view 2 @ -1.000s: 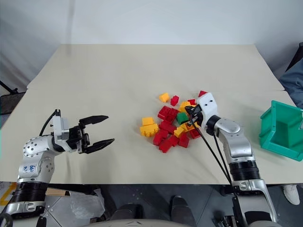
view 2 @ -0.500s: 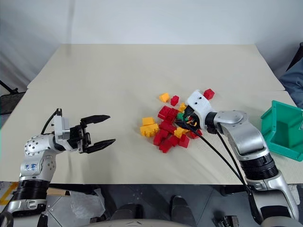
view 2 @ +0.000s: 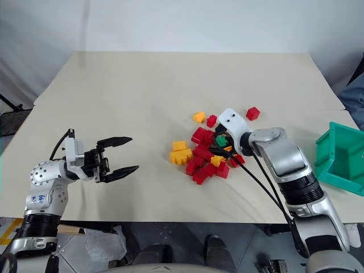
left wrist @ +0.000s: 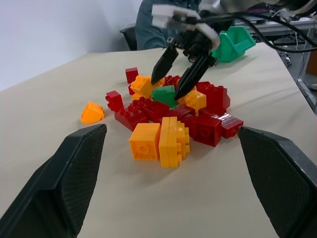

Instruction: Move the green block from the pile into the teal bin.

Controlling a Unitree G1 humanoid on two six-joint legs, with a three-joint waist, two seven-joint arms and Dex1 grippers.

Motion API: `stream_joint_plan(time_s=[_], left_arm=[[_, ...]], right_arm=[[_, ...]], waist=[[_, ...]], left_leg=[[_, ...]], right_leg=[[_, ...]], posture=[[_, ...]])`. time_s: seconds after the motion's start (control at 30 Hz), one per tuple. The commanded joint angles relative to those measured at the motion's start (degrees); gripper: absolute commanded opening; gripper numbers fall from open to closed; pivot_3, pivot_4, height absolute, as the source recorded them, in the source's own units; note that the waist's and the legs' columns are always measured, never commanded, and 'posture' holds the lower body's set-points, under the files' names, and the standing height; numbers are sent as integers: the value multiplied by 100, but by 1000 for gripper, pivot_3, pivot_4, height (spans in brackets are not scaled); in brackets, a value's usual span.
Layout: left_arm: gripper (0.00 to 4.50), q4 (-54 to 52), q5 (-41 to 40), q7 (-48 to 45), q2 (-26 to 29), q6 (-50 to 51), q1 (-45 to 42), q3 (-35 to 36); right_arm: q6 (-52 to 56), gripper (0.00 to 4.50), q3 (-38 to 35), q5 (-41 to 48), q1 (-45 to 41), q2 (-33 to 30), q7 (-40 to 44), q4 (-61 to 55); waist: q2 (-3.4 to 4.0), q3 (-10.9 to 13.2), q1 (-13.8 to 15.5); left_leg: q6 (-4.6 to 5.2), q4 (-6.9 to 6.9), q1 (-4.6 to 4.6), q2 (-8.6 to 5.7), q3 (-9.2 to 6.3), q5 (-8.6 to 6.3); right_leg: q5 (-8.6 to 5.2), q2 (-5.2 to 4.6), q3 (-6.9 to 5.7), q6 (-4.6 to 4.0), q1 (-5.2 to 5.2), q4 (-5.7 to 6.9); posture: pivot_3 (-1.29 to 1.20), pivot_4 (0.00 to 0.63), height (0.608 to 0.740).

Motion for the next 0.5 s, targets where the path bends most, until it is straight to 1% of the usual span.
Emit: stream_joint_plan(time_s=[0.03,0.1,0.23,0.33,0.4,0.47,0.5], left_arm=[[4500,-174,-68,40,1,-93,107,106],[4500,-182,-70,66,8,-109,135,126],[4500,-225,-76,108,0,-118,179,124],[4500,-250,-84,132,0,-133,223,125],[4500,-234,-85,145,4,-139,214,131],[4500,-224,-88,150,10,-148,214,141],[4500,-223,-89,152,12,-151,216,144]], right_arm=[[-79,4441,59,-162,-166,-88,21,79],[-75,4441,118,-188,-180,-63,52,209],[-160,4441,203,-237,-217,36,64,476],[-107,3877,269,-251,-270,66,129,578],[-127,3243,224,-237,-293,82,130,566],[-206,2612,139,-203,-286,62,143,463],[-192,2612,124,-198,-287,46,146,434]], waist=[[0,0,-8],[0,0,-3],[0,0,2],[0,0,4],[0,0,8],[1,1,6],[1,1,6]], left_leg=[[0,4,-9,-2,2,0],[-2,7,-18,-6,11,1],[-2,12,-22,-11,15,1],[4,25,-23,-12,18,-2],[7,34,-26,-12,14,-4],[7,41,-32,-13,14,-4],[6,43,-33,-13,14,-4]], right_leg=[[1,-1,-2,1,-10,5],[1,-11,-11,2,-30,27],[1,-23,-37,2,-35,30],[1,-41,-88,2,-29,33],[1,-52,-127,1,-25,34],[1,-57,-138,1,-27,35],[2,-57,-140,1,-27,36]], posture=[[0,150,740],[0,150,740],[0,150,740],[0,150,740],[0,150,740],[0,150,740],[0,150,740]])
